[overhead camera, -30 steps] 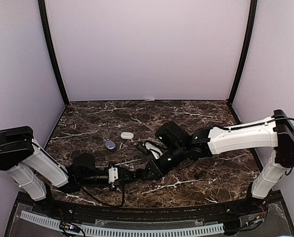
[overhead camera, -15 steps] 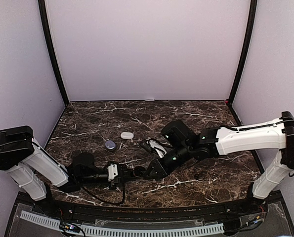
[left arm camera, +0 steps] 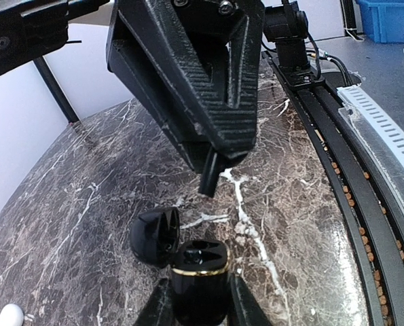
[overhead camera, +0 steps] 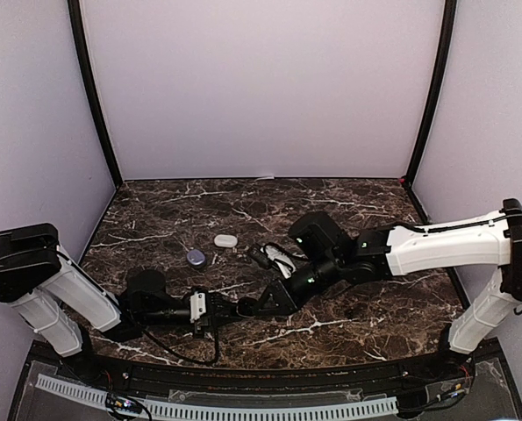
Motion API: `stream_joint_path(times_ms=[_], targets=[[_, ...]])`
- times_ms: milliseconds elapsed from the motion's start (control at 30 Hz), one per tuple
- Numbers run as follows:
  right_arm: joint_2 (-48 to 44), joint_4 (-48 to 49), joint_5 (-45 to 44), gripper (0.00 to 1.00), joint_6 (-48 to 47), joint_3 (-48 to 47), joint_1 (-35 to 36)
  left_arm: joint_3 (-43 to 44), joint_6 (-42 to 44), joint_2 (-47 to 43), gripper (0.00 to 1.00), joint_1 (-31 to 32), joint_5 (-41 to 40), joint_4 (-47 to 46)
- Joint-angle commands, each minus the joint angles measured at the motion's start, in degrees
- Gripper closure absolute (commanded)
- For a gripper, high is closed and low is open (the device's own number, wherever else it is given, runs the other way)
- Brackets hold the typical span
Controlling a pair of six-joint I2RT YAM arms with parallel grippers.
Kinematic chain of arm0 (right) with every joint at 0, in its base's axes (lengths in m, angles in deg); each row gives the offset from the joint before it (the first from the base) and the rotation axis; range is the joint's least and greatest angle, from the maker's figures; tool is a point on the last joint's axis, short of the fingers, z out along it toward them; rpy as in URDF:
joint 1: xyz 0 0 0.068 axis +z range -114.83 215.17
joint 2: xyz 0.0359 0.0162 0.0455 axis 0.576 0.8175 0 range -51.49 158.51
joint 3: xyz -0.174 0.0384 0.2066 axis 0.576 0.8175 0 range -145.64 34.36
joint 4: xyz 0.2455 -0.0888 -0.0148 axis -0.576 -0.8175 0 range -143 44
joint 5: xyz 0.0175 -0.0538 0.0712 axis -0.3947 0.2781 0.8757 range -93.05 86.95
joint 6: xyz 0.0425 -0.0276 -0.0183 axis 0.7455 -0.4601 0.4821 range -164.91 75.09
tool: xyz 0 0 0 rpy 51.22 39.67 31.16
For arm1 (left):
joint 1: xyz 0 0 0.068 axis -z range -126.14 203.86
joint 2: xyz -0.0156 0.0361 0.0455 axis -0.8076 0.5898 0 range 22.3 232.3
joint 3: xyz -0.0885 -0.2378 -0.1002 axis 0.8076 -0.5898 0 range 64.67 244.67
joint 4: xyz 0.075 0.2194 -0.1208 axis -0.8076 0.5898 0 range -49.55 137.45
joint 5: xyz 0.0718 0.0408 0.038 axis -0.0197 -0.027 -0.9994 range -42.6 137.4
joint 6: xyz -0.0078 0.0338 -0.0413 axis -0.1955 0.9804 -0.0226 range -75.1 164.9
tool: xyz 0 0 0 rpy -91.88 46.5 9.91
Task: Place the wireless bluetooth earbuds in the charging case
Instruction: Insert the left earbud into the left side groove of the charging case.
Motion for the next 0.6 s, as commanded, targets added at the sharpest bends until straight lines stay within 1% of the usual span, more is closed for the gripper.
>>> stream_joint_path(times_ms=[0,167,567], targets=[[1.69,1.45,0.21,0.94,-0.63,-2.09,0.04,-0.7,0.74,-1.21,0.92,-0.17,1.7,-2.29],[4.11,1.59,0.26,0.94,-0.03,-3.31,0.04,-0.54,0.49,-1.14,0.92,-0.17,1.64,-1.91],[6.68,3.04,1.19,0.94,1.32,-5.15,0.04,-0.25,0.38,-1.28,0.92,-0.17,1.44,-1.3]])
